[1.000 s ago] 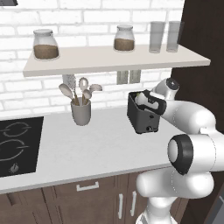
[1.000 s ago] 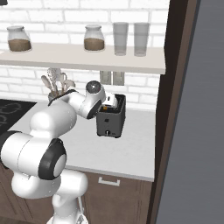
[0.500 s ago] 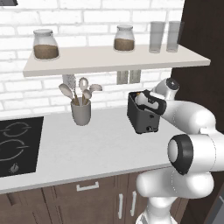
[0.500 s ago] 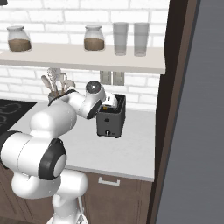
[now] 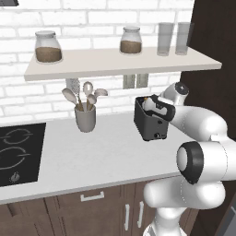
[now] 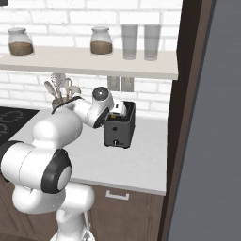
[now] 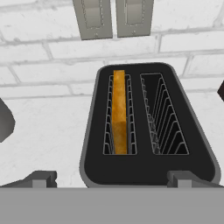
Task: Start the toaster. Once the lever pops up, take the bread to the plate on the dining counter.
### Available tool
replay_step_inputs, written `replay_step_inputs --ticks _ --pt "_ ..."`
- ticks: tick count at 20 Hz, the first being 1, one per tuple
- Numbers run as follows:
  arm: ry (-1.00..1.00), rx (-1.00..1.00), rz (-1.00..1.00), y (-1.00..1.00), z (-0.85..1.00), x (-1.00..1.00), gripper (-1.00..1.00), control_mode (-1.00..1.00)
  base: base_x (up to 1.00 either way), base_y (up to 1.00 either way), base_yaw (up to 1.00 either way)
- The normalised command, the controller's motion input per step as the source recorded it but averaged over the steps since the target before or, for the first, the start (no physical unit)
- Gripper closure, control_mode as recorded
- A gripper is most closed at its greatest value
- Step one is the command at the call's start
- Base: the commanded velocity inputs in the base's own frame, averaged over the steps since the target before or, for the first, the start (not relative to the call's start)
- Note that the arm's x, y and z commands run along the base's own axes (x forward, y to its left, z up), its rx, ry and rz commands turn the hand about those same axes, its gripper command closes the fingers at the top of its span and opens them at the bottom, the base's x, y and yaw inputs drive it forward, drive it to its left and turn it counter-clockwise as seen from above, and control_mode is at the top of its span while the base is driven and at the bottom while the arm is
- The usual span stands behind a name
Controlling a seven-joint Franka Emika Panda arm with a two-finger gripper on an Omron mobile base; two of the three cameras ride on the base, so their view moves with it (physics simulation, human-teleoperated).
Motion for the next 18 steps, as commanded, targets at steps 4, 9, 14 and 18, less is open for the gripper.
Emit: replay_step_inputs --ticks 4,9,14,18 --pt "0.0 0.0 0.0 0.0 0.0 0.0 -1.0 -1.0 0.0 0.0 0.0" --pt "0.0 0.0 0.0 0.0 0.0 0.0 -1.0 -1.0 0.0 0.0 0.0" --pt "0.0 0.0 0.0 0.0 0.0 0.0 -1.0 -1.0 0.0 0.0 0.0" --pt "0.0 0.0 0.0 0.0 0.0 0.0 -1.0 -1.0 0.0 0.0 0.0"
